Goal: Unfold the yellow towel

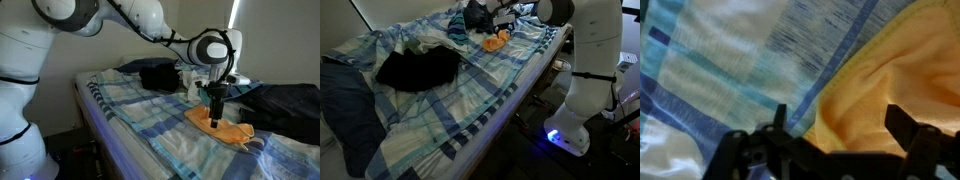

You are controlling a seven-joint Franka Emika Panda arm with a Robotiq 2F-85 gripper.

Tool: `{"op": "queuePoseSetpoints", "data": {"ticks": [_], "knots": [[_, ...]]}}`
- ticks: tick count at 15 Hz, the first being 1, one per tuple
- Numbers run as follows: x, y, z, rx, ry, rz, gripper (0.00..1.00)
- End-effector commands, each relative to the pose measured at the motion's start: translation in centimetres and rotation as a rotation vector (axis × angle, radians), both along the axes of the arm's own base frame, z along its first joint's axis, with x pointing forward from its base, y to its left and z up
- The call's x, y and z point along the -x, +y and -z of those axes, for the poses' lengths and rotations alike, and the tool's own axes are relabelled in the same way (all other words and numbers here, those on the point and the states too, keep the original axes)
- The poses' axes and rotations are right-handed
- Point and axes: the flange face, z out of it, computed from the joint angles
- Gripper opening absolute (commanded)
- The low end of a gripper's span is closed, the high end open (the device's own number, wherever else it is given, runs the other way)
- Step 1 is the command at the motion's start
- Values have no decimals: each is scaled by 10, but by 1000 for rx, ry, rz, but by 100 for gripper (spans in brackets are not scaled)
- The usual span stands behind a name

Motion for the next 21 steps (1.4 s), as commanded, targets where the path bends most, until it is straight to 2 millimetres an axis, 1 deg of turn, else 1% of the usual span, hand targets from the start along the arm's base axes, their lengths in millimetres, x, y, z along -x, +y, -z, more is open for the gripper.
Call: {"op": "queuePoseSetpoints", "data": {"ticks": [1,6,8,12,14,15,16,19,20,21], "knots": [[-7,-5,12,-39,3,90,100],[-15,-11,33,-93,-19,172,100],[-16,-14,35,-92,-29,201,100],[-15,-19,31,-87,-56,257,100],[-15,-21,32,-85,-55,274,100],[-14,-22,33,-86,-54,282,83],[-14,-23,34,-85,-54,285,72],[-13,-25,36,-85,-55,299,55],[-12,-26,36,-85,-55,299,41],[-12,-26,36,-86,-55,299,34]]}}
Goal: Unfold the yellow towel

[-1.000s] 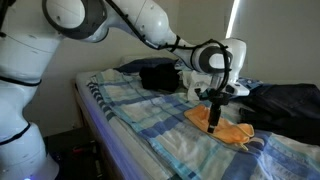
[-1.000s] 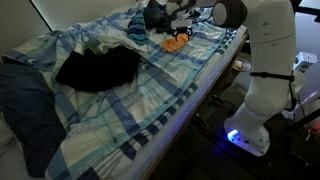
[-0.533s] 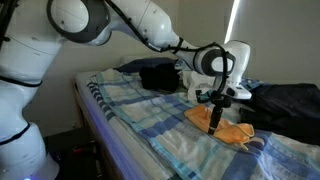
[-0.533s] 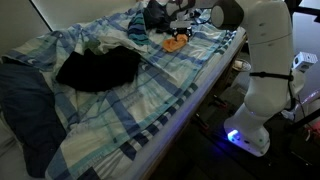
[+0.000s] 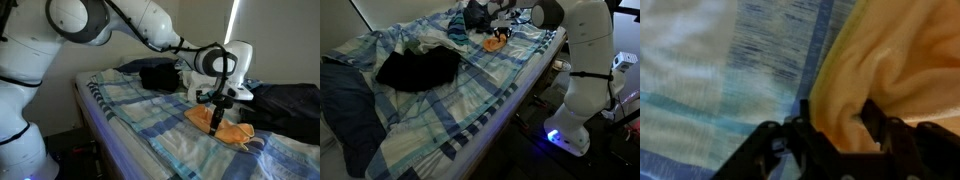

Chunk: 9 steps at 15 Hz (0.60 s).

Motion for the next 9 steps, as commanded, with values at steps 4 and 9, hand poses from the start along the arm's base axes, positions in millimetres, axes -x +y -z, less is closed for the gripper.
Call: {"op": "queuePoseSetpoints", "data": {"ticks": [4,9], "knots": [[-2,-3,-4,-12,-26,35,8],[-3,-3,-15,-11,-53,31,6]]}}
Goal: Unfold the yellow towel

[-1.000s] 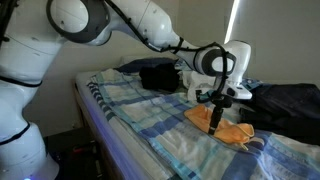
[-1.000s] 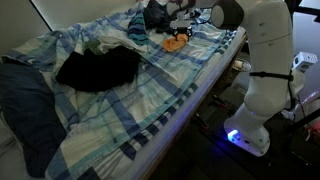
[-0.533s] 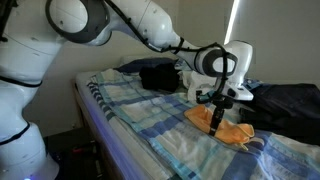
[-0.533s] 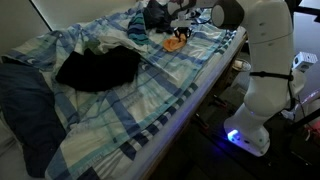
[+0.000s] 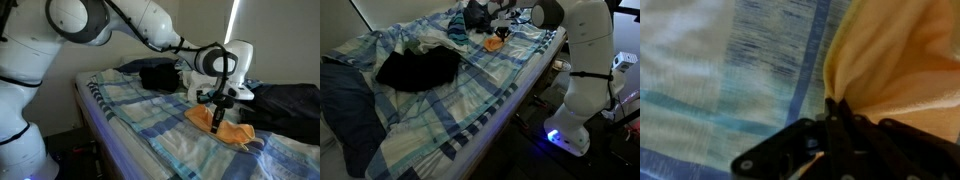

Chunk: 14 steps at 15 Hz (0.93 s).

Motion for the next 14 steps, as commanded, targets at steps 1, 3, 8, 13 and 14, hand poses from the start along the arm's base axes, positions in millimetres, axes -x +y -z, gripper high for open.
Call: {"op": "queuePoseSetpoints", "data": {"ticks": [1,3,8,13,14], "knots": [[-3,-1,-15,-13,-48,28,7],[-5,1,-22,-17,-72,22,6],[-15,11,-27,-49,-106,8,5],[-25,19,-25,-88,-135,9,5],[-28,19,-26,-91,-142,13,5]]}}
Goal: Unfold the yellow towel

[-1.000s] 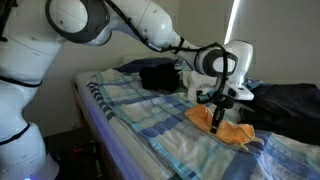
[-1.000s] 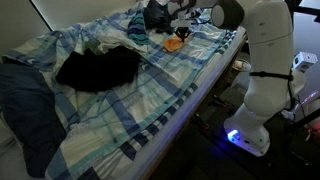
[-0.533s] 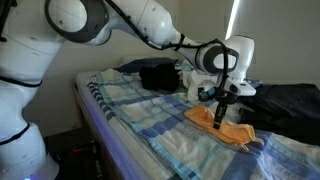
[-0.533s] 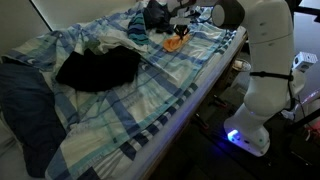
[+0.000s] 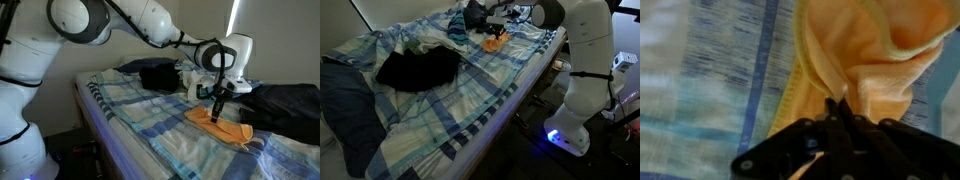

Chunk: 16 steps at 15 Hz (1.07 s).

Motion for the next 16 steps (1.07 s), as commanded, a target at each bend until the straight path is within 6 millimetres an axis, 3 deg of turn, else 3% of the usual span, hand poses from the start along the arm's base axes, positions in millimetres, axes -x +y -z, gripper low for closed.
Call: {"op": "queuePoseSetpoints", "data": {"ticks": [1,7,16], "knots": [[-10,-2,-6,-26,-48,11,5],[-25,-8,-15,-42,-93,30,5],[-62,11,-49,-26,-195,-9,5]]}}
